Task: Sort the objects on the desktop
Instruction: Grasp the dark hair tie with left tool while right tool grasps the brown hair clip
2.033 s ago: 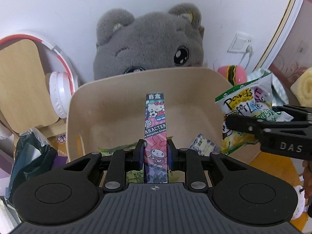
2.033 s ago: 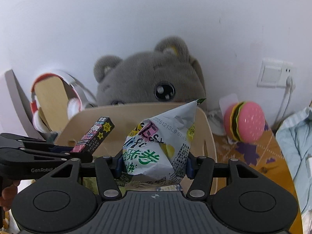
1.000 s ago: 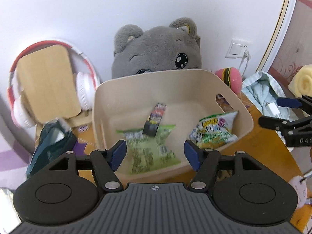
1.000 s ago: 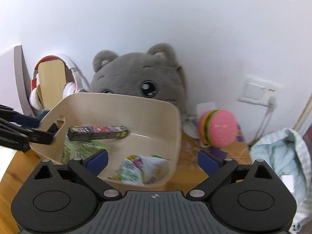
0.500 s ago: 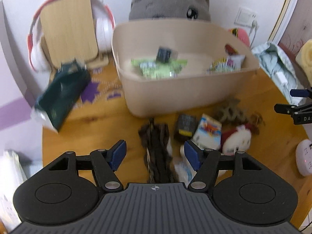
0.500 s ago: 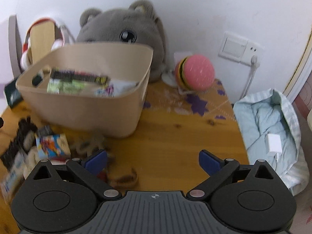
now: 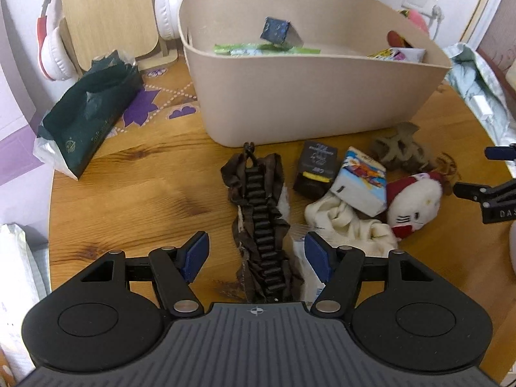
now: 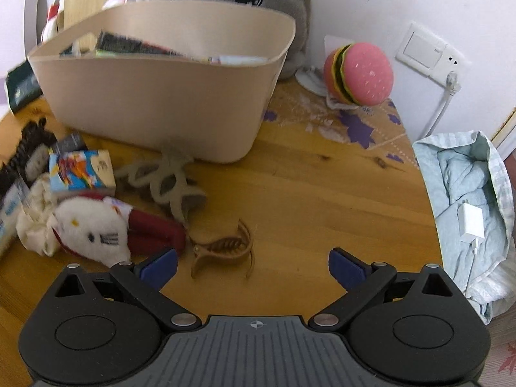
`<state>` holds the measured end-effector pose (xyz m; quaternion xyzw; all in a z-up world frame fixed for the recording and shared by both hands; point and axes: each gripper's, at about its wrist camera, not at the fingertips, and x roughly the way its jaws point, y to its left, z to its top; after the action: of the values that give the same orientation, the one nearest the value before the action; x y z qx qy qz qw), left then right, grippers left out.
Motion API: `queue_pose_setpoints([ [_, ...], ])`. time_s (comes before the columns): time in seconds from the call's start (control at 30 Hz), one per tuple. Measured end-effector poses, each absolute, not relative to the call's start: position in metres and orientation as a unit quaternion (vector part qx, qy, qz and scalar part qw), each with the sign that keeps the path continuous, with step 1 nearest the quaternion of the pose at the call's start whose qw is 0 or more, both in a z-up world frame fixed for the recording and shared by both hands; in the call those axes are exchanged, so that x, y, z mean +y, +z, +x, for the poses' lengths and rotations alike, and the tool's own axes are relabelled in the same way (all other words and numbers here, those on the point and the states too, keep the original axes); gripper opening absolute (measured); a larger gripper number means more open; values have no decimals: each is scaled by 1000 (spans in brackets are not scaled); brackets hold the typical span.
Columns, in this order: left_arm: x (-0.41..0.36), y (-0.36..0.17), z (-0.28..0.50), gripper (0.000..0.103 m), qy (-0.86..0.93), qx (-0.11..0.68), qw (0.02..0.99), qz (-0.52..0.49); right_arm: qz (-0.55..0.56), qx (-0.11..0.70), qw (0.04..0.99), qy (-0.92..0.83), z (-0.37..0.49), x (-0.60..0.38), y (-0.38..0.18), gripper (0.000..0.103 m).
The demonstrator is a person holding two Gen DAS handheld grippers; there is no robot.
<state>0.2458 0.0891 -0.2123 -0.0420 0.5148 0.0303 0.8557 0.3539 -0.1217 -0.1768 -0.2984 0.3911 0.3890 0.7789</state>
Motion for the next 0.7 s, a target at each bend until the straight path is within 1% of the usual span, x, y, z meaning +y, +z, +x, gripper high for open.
queue_pose_setpoints([
  [0.23, 93, -225, 254, 67, 44, 519, 852, -44, -317, 394, 769, 392, 348, -114, -193, 102],
  [0.4, 95, -232, 258, 66, 52, 524, 849, -43, -323, 386, 766, 400, 346, -104, -203, 99],
  [0.47, 96, -235, 261, 63, 50, 525, 848, -49, -317, 385, 767, 403, 347, -101, -204, 99],
  [0.53, 97, -238, 264, 56, 45, 530, 845, -56, -315, 385, 767, 406, 348, -97, -204, 99],
  [0.57, 97, -239, 265, 54, 43, 532, 844, -58, -311, 386, 767, 408, 348, -97, -205, 98],
  [0.7, 97, -241, 267, 49, 48, 529, 845, -54, -285, 403, 765, 413, 354, -99, -205, 93],
])
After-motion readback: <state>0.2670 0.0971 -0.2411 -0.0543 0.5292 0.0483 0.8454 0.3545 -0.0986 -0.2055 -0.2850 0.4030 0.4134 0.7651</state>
